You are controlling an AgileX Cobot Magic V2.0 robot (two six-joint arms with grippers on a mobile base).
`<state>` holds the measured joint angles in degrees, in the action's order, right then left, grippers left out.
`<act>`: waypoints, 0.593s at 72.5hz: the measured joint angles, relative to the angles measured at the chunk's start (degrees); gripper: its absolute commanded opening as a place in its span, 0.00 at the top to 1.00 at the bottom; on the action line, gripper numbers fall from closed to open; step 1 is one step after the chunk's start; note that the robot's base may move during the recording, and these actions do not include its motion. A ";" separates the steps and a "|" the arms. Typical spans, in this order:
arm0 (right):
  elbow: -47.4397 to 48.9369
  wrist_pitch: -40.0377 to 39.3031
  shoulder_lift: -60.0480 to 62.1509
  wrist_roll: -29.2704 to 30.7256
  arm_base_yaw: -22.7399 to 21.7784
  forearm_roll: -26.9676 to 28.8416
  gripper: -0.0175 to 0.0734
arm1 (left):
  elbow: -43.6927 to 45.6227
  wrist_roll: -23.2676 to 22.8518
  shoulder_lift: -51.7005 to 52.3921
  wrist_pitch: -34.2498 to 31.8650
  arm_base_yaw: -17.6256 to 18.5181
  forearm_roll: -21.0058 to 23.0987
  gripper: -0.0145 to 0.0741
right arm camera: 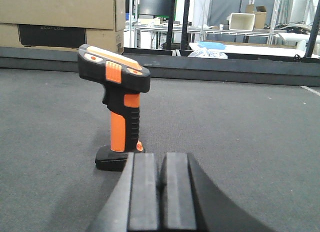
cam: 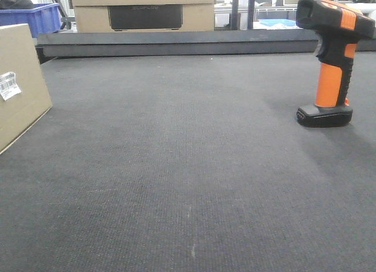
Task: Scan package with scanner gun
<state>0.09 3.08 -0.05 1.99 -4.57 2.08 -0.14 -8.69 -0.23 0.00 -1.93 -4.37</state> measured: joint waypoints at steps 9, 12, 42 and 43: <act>0.00 0.00 0.00 0.00 0.00 0.00 0.99 | 0.00 0.00 0.00 0.00 0.00 0.00 0.96; 0.00 0.00 0.00 0.00 0.00 0.00 0.99 | 0.00 0.00 0.00 0.00 0.00 0.00 0.96; 0.00 0.00 0.00 0.00 0.00 0.00 0.99 | 0.00 0.00 0.00 0.00 0.00 0.00 0.96; 0.00 0.00 0.00 0.00 0.00 0.00 0.99 | 0.00 0.00 0.00 0.00 0.00 0.00 0.96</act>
<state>0.09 3.08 -0.05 1.99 -4.57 2.08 -0.14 -8.69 -0.23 0.00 -1.93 -4.37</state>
